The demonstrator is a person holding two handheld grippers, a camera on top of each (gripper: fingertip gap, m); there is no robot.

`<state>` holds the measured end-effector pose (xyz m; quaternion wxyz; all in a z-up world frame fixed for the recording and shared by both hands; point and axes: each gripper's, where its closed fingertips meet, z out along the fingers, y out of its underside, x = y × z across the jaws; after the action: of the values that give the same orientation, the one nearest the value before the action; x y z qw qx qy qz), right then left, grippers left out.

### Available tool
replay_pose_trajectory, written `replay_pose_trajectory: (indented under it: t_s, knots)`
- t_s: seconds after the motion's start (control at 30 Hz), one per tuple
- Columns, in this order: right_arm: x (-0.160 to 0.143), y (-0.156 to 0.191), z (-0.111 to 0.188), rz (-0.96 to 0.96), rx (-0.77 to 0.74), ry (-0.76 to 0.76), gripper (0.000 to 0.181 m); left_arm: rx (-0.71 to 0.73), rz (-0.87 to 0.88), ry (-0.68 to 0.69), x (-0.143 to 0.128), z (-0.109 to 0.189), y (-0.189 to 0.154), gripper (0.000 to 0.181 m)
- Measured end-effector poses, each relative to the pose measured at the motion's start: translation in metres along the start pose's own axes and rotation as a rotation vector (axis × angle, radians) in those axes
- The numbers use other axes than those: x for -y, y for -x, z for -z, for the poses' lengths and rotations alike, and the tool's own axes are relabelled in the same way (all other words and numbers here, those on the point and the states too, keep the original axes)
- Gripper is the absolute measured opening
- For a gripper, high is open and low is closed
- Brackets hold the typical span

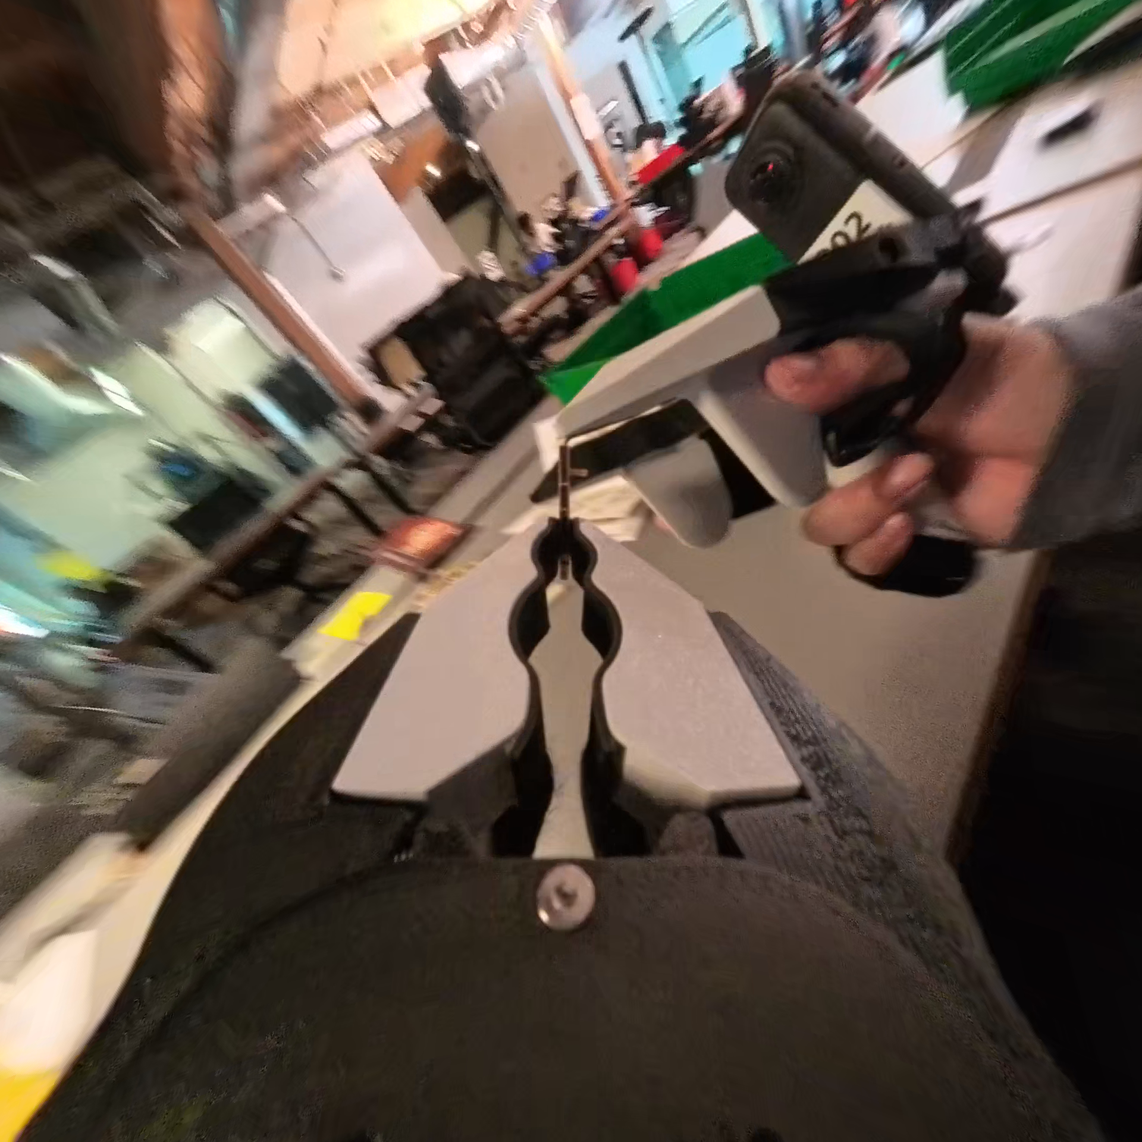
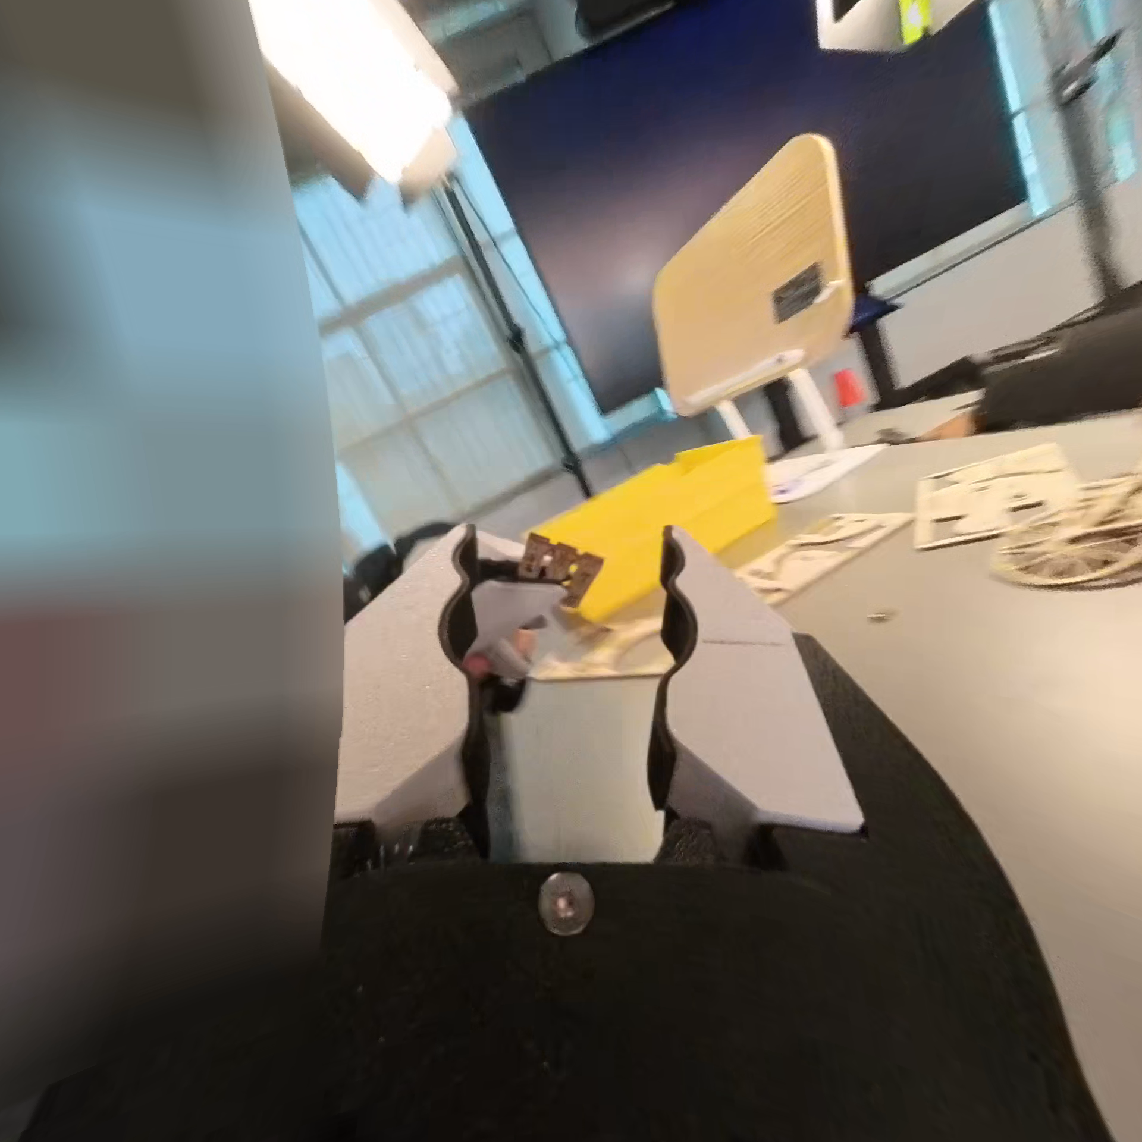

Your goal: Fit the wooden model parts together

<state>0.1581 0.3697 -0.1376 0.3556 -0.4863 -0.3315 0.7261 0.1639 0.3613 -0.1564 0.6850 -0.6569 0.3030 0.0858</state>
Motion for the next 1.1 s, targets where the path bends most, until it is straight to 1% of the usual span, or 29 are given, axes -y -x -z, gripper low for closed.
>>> replay_pose_trajectory:
  t_s: [0.03, 0.1, 0.17, 0.2, 0.27, 0.33, 0.4, 0.47, 0.53, 0.6, 0.73, 0.83, 0.97, 1.1]
  knots:
    - [-0.002, -0.014, 0.002, 0.095, -0.036, 0.041, 0.06, -0.084, 0.113, 0.007, -0.009, -0.006, -0.001, 0.001]
    - [-0.013, -0.041, 0.004, 0.311, -0.076, 0.167, 0.058, -0.261, 0.316, 0.013, -0.029, -0.02, -0.001, 0.001]
    - [-0.027, -0.065, 0.006, 0.549, -0.078, 0.306, 0.054, -0.407, 0.405, -0.003, -0.046, -0.032, 0.004, 0.001]
    - [-0.034, -0.077, 0.007, 0.661, -0.079, 0.372, 0.052, -0.445, 0.416, 0.017, -0.057, -0.04, 0.008, 0.001]
    - [-0.043, -0.097, 0.008, 0.844, -0.075, 0.451, 0.045, -0.51, 0.363, 0.057, -0.077, -0.053, 0.011, 0.001]
    - [-0.043, -0.11, 0.005, 0.949, -0.066, 0.439, 0.039, -0.531, 0.265, 0.075, -0.093, -0.066, 0.012, 0.001]
    - [-0.037, -0.118, 0.0, 0.979, -0.05, 0.416, 0.036, -0.528, 0.179, 0.075, -0.108, -0.078, 0.015, 0.002]
    - [-0.039, -0.126, -0.002, 0.969, -0.009, 0.44, 0.03, -0.533, 0.145, 0.074, -0.12, -0.085, 0.016, 0.002]
    - [-0.044, -0.133, -0.003, 1.008, 0.023, 0.483, 0.025, -0.539, 0.108, 0.066, -0.124, -0.085, 0.016, 0.002]
    - [-0.05, -0.139, -0.003, 1.049, 0.053, 0.527, 0.024, -0.537, 0.057, 0.069, -0.13, -0.085, 0.016, 0.002]
    - [-0.059, -0.146, -0.004, 1.076, 0.07, 0.592, 0.021, -0.541, 0.033, 0.071, -0.133, -0.086, 0.016, 0.001]
    - [-0.062, -0.148, -0.004, 1.067, 0.07, 0.623, 0.021, -0.535, 0.001, 0.093, -0.138, -0.087, 0.015, 0.001]
    - [-0.069, -0.156, 0.0, 1.044, 0.031, 0.707, 0.02, -0.532, -0.106, 0.167, -0.152, -0.089, 0.007, 0.001]
    - [-0.077, -0.161, 0.004, 1.066, 0.01, 0.768, 0.011, -0.517, -0.142, 0.203, -0.159, -0.091, 0.007, 0.001]
